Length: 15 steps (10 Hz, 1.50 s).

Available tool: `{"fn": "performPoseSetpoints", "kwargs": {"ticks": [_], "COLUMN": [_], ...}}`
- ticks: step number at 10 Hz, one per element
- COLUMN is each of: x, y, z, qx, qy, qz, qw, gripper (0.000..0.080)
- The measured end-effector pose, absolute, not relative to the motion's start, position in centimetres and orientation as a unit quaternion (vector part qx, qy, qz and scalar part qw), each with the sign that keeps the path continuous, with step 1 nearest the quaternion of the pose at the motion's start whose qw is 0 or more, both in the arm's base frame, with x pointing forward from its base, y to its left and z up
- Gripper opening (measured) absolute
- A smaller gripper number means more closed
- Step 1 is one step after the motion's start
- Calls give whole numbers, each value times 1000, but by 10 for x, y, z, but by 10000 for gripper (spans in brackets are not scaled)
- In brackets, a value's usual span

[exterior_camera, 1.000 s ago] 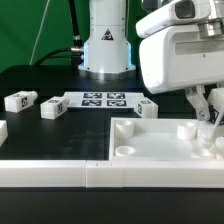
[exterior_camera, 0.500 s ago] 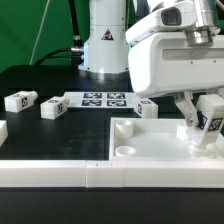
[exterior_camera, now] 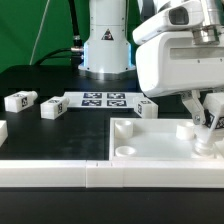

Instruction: Assemble one leg

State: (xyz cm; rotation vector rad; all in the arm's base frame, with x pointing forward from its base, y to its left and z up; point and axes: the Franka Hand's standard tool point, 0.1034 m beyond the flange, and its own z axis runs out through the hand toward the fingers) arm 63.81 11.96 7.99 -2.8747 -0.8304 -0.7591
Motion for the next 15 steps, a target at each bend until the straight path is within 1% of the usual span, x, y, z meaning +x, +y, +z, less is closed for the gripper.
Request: {"fn": "performPoseSetpoints", "kwargs": {"ticks": [3, 7, 10, 12, 15], "x": [634, 631, 630, 628, 629], "y": [118, 122, 111, 101, 99], "z": [74, 67, 67, 64, 63], "qx": [-931, -935, -935, -937, -935], "qy": [-267, -255, -227, -219, -217], "qz": [-246, -246, -271, -273, -281], "qw": [26, 31, 25, 22, 19], "gripper": [288, 288, 288, 288, 297]}}
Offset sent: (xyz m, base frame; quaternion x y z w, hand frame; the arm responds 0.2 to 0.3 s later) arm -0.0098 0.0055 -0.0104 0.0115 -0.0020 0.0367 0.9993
